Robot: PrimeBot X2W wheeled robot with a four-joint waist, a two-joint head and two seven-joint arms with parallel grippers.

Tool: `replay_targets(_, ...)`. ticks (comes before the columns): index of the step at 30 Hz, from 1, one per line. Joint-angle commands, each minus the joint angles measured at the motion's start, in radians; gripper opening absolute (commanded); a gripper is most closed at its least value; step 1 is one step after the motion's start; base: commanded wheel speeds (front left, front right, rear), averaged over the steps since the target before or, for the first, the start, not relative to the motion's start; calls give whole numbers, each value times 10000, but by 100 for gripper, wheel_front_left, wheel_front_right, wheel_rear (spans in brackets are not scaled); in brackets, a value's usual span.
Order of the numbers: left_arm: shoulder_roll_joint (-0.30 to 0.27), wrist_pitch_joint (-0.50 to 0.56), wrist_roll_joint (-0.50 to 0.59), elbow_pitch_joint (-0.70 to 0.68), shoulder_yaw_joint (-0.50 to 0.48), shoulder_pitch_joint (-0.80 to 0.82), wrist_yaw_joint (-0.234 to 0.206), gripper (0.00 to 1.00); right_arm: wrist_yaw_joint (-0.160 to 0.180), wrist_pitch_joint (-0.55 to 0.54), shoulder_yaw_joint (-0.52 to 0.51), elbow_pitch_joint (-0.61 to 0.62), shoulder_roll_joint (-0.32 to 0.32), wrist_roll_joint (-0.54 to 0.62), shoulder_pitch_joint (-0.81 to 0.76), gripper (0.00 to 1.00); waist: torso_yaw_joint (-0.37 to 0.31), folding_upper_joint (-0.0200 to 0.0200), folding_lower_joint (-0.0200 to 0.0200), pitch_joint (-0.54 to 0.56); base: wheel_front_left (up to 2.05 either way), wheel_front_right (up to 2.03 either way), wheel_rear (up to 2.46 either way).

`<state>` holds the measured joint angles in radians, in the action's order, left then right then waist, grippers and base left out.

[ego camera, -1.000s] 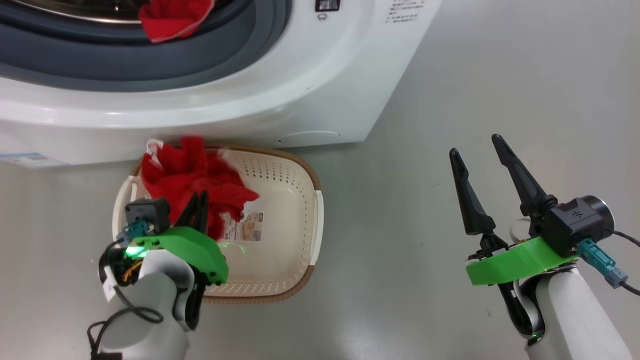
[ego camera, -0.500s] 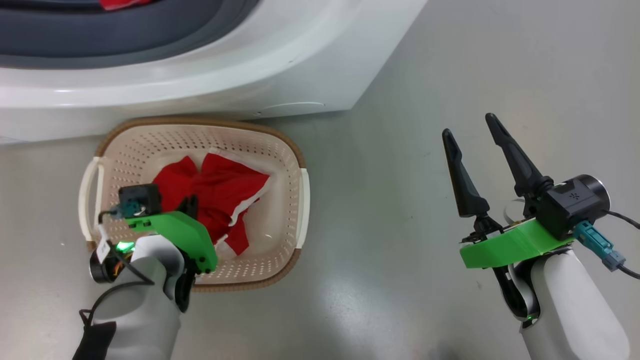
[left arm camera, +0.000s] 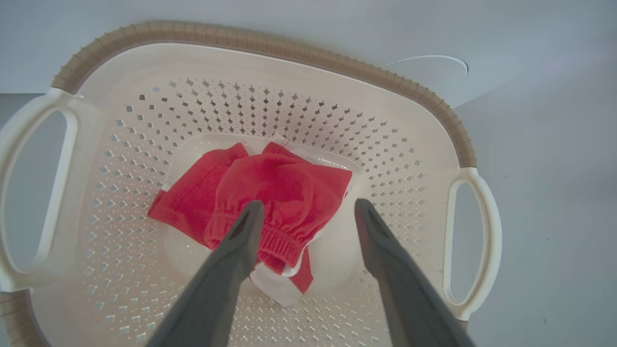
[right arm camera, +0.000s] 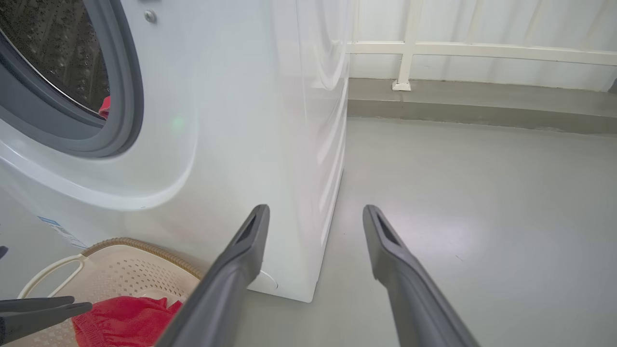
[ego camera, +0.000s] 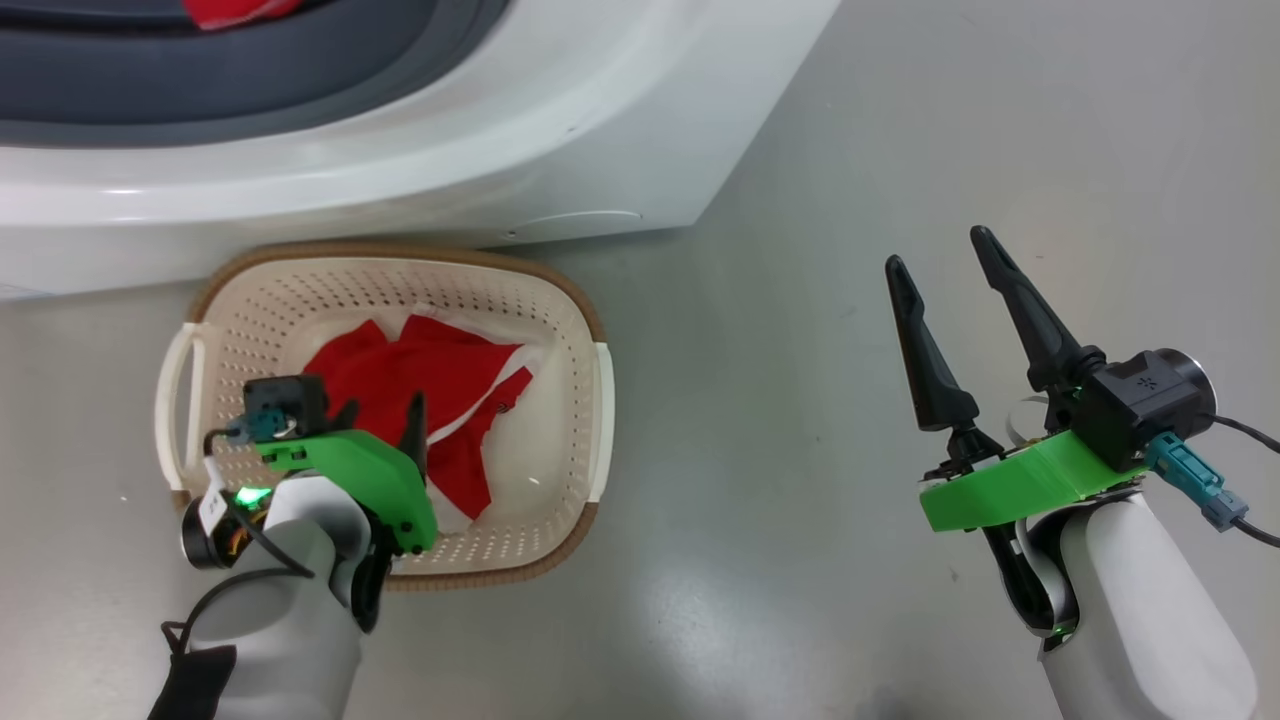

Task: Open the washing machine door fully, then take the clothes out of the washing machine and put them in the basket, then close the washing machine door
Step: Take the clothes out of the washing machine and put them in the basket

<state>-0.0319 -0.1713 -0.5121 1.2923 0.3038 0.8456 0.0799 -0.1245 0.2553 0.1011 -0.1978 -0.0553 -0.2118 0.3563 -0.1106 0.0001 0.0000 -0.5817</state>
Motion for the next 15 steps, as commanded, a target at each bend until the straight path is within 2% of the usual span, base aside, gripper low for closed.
replay_targets(1, -295, -364, -41, -100, -167, -64, 21, 100, -62, 65, 133, 159, 50, -34, -42, 100, 147, -1, 0, 183, 0, 0, 0)
replay_targets(9, -272, -883, -240, -722, -358, -319, 244, 100, -62, 65, 93, 58, 50, 47, -148, 100, 578, -1, 0, 854, 0, 0, 0)
replay_targets(13, -328, -898, -169, -1636, -587, -547, 193, 100, -62, 65, 21, 57, 50, 101, -224, 100, 765, -1, 0, 1131, 0, 0, 0)
replay_targets(15, -362, -901, 1, -2645, -866, -1023, 148, 100, -62, 65, -12, 37, 50, 157, -333, 100, 930, -1, 0, 1443, 0, 0, 0)
